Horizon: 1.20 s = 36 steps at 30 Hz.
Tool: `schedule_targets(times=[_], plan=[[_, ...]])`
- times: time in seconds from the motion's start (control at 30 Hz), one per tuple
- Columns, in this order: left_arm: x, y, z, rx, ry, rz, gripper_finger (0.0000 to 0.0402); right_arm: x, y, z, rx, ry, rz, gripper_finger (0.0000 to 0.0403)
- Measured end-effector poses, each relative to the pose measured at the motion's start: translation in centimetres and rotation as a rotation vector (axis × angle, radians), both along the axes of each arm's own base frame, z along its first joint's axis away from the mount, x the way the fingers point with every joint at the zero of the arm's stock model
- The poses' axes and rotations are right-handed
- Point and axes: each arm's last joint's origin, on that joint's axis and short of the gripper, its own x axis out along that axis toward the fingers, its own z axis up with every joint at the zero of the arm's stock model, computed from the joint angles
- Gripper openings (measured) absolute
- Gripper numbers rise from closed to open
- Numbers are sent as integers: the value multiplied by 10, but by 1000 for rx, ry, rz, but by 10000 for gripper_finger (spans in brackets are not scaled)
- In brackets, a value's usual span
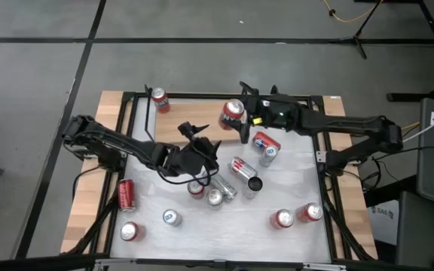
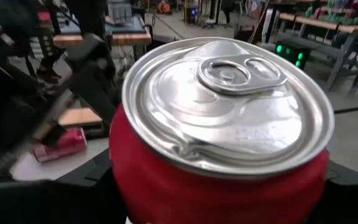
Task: Place canned beverage on shelf
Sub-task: Put the red soda can on the shelf aligned with the other red soda can
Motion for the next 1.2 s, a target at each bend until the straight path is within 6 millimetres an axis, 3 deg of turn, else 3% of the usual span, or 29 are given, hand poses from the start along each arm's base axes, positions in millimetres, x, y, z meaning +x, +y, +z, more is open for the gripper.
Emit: schedule_targets(times=[0.23,0.47,0.8,1.2], plan=[[-23,16,-8,-175,106,26,324,26,-32,-32,1,31,-20,283],[-35,30,-9,-191,193,74,324,50,-58,-67,8,33,-36,284],[-45,59,1,-301,217,63,324,74,-66,-112,-5,79,-30,284],[-44,84,1,-408,242,19,324,86,-74,-152,19,149,-14,285]])
